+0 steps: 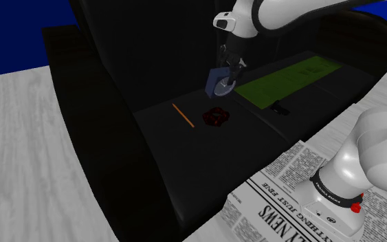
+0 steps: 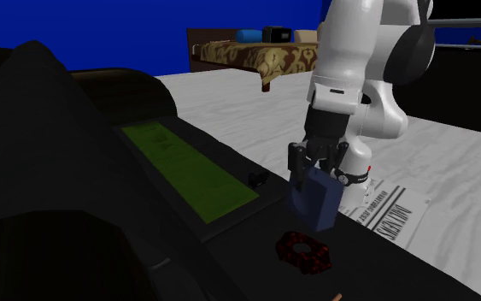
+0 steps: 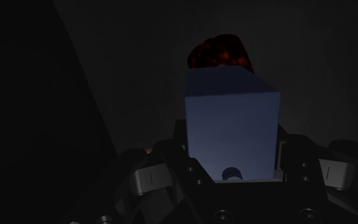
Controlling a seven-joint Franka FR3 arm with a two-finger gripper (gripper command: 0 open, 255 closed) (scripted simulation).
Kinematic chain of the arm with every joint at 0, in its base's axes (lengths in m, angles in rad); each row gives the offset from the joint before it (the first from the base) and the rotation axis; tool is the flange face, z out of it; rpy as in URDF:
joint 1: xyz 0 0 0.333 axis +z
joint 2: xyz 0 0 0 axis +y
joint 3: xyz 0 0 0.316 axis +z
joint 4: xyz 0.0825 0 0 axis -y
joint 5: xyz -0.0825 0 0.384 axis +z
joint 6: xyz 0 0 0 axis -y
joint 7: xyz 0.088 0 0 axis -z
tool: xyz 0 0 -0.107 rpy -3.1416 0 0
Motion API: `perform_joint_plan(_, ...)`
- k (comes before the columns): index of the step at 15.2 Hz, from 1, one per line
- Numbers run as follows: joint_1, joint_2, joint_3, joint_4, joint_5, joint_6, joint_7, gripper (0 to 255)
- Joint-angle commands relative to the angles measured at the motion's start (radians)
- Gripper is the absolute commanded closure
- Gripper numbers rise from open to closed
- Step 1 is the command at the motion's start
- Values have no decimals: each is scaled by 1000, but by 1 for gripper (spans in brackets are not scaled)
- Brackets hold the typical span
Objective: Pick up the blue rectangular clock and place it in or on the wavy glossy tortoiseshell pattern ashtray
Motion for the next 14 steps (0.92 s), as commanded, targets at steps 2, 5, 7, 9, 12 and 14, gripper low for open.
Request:
perform_joint_plan(2, 1, 9, 2, -29, -1, 38, 7, 255)
perform_joint_plan(5, 0, 23, 0, -58, -2, 81, 8, 255)
perform_joint_plan(7, 0, 33, -2, -77, -3, 110, 9, 255)
perform_joint_plan(9, 0, 45, -3, -95, -4, 139, 10, 255)
perform_joint_plan(12, -1, 64, -5, -120, -5, 184, 11, 255)
perform_joint_plan(14, -1, 79, -6, -135, -6, 214, 12, 255)
